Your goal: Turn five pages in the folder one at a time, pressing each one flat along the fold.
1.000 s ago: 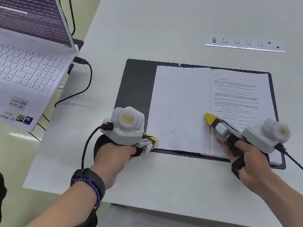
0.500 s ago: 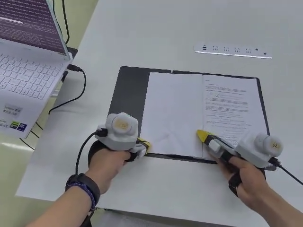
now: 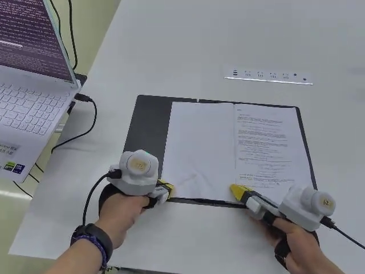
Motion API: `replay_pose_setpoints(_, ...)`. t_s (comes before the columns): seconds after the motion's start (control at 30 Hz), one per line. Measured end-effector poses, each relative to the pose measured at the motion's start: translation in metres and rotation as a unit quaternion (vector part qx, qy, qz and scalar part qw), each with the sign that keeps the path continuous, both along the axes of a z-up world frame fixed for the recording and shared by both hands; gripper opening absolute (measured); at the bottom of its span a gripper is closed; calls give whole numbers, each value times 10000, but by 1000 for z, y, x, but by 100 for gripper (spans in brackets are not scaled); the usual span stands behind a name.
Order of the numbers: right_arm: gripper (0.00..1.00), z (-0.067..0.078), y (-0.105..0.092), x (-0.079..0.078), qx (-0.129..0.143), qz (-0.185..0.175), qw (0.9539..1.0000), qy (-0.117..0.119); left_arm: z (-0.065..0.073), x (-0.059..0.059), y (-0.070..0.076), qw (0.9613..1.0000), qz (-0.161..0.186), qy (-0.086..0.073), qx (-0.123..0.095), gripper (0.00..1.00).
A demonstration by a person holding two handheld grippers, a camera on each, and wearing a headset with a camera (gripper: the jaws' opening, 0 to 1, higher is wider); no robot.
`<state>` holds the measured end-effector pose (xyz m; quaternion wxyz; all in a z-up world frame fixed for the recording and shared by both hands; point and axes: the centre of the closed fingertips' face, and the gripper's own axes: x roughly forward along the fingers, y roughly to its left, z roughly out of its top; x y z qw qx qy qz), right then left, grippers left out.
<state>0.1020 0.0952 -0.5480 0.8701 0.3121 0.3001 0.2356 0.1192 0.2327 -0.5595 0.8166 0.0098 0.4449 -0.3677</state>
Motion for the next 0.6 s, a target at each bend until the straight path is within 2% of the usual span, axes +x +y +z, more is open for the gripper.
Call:
replay_pose_setpoints(0.37,0,-1,-1,-7,-39,11,10000,85,-1,0,-1,10000,37,-35,57,0)
replay_pose_setpoints(0.47,0,-1,-2,-7,-56,2,9999,94,0,0,-2,9999,19,-53,133,0)
replay_pose_setpoints(0.53,0,-1,-2,-7,6,-47,9999,114,0,-1,-3,9994,-137,-145,288,0)
replay_pose_setpoints(0.6,0,-1,-2,-7,23,-63,9999,116,0,-1,-4,9992,-156,-141,331,0)
